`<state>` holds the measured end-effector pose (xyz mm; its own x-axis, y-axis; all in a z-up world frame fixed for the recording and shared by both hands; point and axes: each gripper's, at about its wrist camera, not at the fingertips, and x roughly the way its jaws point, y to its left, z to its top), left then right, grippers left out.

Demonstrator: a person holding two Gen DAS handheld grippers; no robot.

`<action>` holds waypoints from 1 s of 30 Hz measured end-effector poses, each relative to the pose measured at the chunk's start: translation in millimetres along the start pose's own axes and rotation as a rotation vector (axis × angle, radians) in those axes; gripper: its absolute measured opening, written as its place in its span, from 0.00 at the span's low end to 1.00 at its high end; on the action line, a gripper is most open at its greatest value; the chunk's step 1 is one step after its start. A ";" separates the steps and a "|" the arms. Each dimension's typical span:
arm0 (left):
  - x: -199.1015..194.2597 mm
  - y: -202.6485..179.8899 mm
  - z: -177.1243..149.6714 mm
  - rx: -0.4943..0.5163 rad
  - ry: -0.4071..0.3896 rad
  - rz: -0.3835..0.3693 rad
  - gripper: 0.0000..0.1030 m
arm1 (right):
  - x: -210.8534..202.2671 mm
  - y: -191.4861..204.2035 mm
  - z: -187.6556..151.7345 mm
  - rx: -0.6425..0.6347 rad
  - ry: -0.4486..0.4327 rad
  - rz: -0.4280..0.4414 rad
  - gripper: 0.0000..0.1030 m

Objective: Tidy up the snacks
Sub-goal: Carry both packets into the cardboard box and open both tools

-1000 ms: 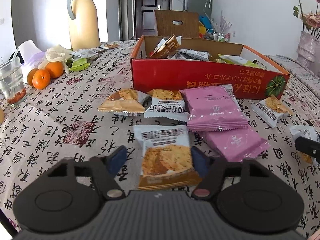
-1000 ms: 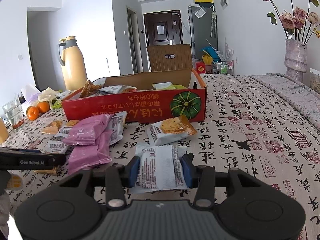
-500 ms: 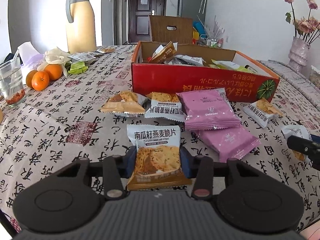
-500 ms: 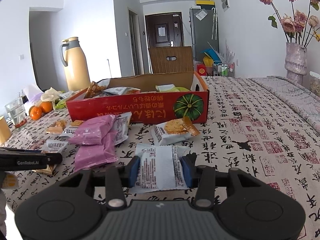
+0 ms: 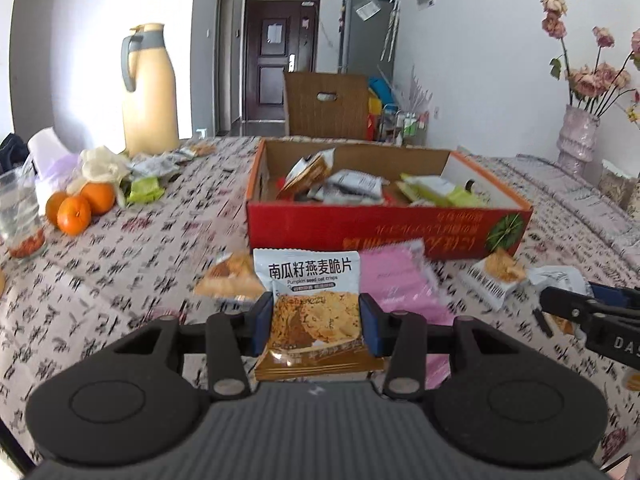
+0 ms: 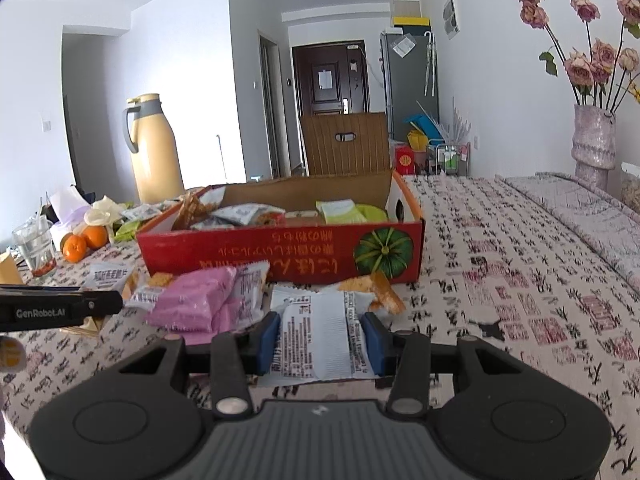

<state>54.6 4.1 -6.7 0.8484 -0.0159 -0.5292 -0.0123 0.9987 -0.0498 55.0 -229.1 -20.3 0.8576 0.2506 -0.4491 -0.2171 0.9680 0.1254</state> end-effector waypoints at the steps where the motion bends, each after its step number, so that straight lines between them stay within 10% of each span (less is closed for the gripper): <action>1: 0.4 -1.4 2.7 0.003 -0.007 -0.005 0.44 | 1.1 0.1 2.5 0.000 -0.006 0.000 0.42; 30: 70.5 -28.1 135.5 0.002 -0.180 -0.080 0.44 | 103.7 12.1 129.8 -0.041 -0.156 -0.021 0.42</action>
<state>186.4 -18.4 72.2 0.9277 -0.0862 -0.3633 0.0596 0.9947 -0.0838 201.8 -192.7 49.4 0.9235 0.2290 -0.3078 -0.2147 0.9734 0.0800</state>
